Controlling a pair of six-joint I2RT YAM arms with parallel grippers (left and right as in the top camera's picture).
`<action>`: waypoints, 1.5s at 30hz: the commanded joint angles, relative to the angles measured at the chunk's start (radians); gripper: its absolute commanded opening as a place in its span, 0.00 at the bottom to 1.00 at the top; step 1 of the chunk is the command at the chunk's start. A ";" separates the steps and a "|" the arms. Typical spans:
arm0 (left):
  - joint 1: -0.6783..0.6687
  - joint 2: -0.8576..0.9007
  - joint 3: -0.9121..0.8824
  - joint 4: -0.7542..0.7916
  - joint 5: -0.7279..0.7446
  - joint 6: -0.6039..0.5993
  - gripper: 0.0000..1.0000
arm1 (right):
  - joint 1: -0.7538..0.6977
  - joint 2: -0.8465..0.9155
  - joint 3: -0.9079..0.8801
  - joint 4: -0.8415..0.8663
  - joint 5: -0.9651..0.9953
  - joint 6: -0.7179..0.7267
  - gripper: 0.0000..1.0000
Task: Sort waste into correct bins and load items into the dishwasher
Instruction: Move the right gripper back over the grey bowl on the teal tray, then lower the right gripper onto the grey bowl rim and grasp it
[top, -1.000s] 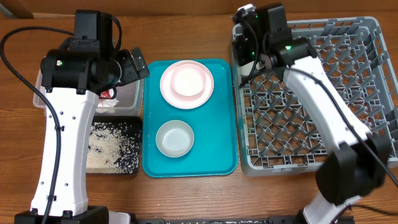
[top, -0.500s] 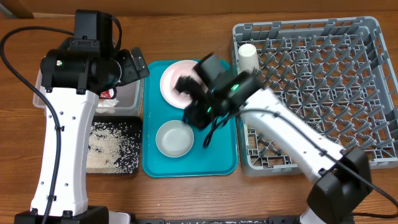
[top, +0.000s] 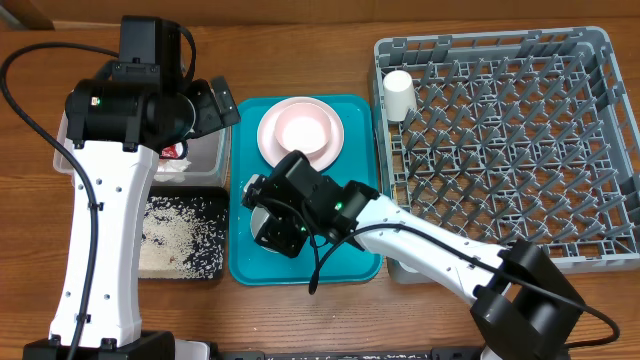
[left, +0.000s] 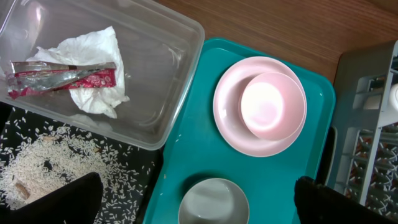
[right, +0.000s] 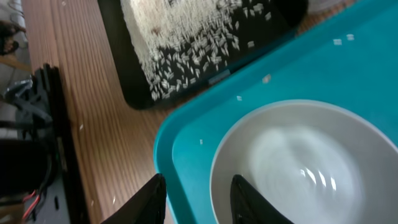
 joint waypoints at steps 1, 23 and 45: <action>0.005 0.004 0.006 0.001 0.001 0.019 1.00 | 0.019 0.003 -0.039 0.065 0.017 0.000 0.36; 0.005 0.004 0.006 0.002 0.001 0.019 1.00 | 0.150 0.069 -0.056 0.138 0.365 0.001 0.29; 0.005 0.004 0.006 0.001 0.001 0.019 1.00 | 0.155 0.116 -0.047 0.121 0.364 0.001 0.04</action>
